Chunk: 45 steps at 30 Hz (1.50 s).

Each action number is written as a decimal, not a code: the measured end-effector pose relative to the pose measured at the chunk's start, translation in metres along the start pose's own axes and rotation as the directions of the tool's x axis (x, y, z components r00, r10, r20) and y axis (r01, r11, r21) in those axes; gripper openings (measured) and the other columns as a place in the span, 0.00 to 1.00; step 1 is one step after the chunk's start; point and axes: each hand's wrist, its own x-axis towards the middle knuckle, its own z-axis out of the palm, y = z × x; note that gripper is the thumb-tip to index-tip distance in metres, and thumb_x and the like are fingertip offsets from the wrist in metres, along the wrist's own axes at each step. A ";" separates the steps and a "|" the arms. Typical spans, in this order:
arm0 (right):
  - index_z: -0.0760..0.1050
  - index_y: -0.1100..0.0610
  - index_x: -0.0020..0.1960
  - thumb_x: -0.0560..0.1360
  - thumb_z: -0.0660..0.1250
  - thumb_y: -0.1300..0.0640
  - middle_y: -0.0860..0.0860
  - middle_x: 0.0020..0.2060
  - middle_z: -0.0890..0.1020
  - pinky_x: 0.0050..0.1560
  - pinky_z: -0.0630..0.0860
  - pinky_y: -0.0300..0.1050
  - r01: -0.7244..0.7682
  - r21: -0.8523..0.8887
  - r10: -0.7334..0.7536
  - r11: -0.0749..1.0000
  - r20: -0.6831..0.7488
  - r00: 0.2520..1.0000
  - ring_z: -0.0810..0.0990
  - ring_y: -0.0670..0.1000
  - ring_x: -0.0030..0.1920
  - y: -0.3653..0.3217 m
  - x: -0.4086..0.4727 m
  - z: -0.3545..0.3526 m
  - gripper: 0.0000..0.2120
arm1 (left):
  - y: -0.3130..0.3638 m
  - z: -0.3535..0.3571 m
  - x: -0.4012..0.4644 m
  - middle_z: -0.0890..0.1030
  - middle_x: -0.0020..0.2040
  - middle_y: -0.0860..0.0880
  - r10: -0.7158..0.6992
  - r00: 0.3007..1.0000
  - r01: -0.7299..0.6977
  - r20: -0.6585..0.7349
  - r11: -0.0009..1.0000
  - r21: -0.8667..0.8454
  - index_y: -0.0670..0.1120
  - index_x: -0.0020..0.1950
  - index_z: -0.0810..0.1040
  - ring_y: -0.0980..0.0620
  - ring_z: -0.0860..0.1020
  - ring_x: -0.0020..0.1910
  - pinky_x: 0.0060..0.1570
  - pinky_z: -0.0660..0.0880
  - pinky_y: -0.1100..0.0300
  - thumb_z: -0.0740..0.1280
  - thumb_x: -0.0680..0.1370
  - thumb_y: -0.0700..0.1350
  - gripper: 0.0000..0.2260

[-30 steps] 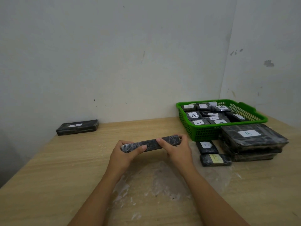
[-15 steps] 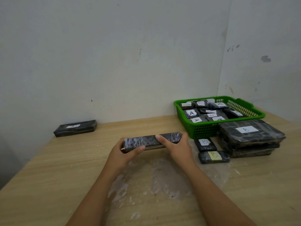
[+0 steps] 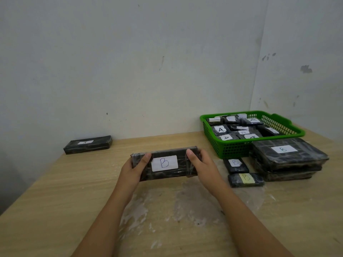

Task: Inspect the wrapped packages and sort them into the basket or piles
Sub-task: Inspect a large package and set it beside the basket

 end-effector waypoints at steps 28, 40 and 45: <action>0.82 0.44 0.55 0.64 0.80 0.56 0.44 0.49 0.88 0.51 0.82 0.40 0.275 0.200 -0.285 0.940 0.023 0.958 0.85 0.45 0.51 -0.023 -0.011 -0.001 0.21 | 0.000 -0.002 0.000 0.68 0.75 0.56 0.245 0.965 -0.211 -0.094 0.938 0.277 0.61 0.76 0.68 0.54 0.69 0.71 0.69 0.71 0.48 0.72 0.66 0.75 0.42; 0.82 0.40 0.61 0.66 0.83 0.50 0.40 0.52 0.85 0.57 0.80 0.50 0.538 -0.157 -0.508 0.828 0.195 0.839 0.83 0.47 0.56 -0.015 -0.015 0.008 0.25 | 0.010 0.012 -0.020 0.82 0.61 0.55 0.337 0.907 -0.387 0.252 0.904 0.183 0.65 0.60 0.80 0.56 0.80 0.62 0.59 0.79 0.59 0.69 0.71 0.67 0.18; 0.80 0.41 0.61 0.67 0.79 0.42 0.39 0.58 0.81 0.54 0.80 0.41 0.409 -0.037 -0.402 0.912 0.130 0.906 0.79 0.43 0.62 -0.016 -0.016 0.010 0.24 | 0.008 0.012 -0.018 0.83 0.56 0.57 0.304 0.935 -0.322 0.181 0.943 0.078 0.63 0.55 0.81 0.55 0.82 0.59 0.59 0.80 0.54 0.66 0.72 0.68 0.16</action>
